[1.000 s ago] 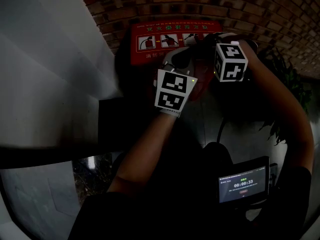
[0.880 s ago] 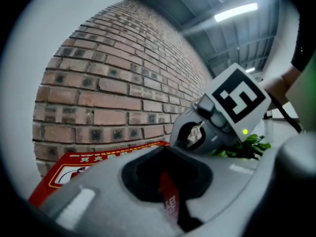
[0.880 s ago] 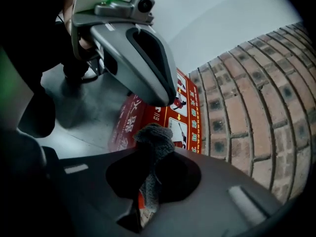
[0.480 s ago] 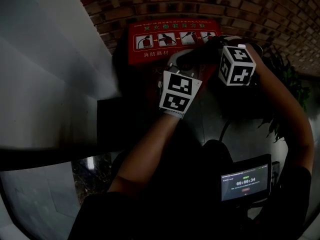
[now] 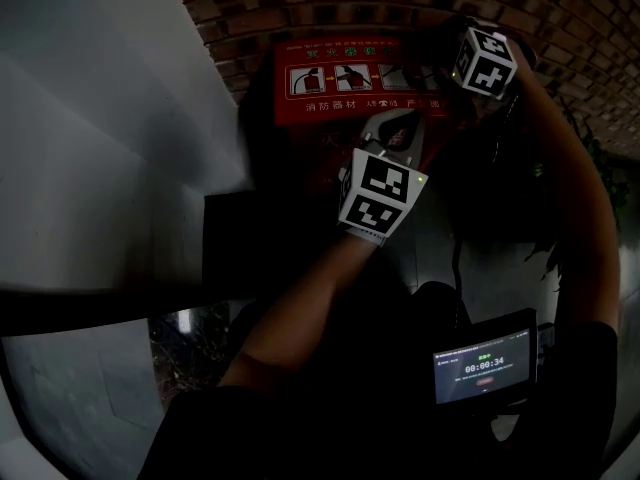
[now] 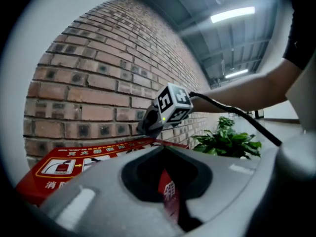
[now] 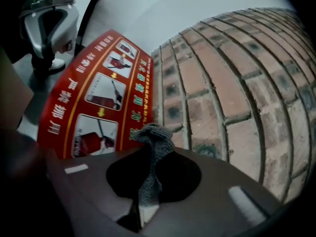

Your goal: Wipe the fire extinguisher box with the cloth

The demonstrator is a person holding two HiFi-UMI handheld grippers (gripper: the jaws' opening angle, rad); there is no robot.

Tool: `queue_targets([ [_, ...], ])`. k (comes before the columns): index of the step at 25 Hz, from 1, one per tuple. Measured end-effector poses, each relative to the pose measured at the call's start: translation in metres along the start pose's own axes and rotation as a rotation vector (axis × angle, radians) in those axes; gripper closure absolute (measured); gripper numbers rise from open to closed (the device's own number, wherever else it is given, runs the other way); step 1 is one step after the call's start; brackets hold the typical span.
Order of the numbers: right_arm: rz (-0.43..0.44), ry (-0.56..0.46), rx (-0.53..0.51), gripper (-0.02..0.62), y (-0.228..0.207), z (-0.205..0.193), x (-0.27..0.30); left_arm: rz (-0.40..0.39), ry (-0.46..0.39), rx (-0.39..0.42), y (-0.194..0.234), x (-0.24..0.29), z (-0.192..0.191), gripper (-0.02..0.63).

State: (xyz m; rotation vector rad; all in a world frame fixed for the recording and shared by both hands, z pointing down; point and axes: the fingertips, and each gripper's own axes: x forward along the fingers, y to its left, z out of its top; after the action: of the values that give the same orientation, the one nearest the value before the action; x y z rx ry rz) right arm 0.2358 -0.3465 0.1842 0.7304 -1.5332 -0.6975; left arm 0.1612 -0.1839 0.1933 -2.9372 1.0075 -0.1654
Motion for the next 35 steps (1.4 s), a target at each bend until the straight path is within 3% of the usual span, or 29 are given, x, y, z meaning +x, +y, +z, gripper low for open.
queue_targets([
  [3, 0.002, 0.019, -0.012, 0.563, -0.008, -0.006, 0.018, -0.008, 0.003, 0.004, -0.001, -0.002, -0.001, 0.603],
  [11, 0.105, 0.025, -0.003, 0.563, 0.015, -0.018, 0.030, 0.005, 0.017, 0.006, 0.010, -0.010, -0.006, 0.603],
  [17, 0.187, -0.043, 0.042, 0.563, 0.040, -0.004, 0.006, 0.007, 0.023, 0.008, 0.015, -0.011, -0.010, 0.603],
  [22, 0.233, -0.041, -0.001, 0.563, 0.062, 0.001, -0.012, -0.006, 0.023, 0.011, 0.014, -0.005, -0.017, 0.603],
  [27, 0.244, -0.113, 0.031, 0.563, 0.088, 0.016, -0.050, 0.001, 0.034, 0.015, 0.007, -0.005, -0.015, 0.603],
  [35, 0.281, -0.127, 0.012, 0.563, 0.115, 0.022, -0.082, 0.000, 0.053, 0.022, 0.005, -0.010, -0.016, 0.603],
])
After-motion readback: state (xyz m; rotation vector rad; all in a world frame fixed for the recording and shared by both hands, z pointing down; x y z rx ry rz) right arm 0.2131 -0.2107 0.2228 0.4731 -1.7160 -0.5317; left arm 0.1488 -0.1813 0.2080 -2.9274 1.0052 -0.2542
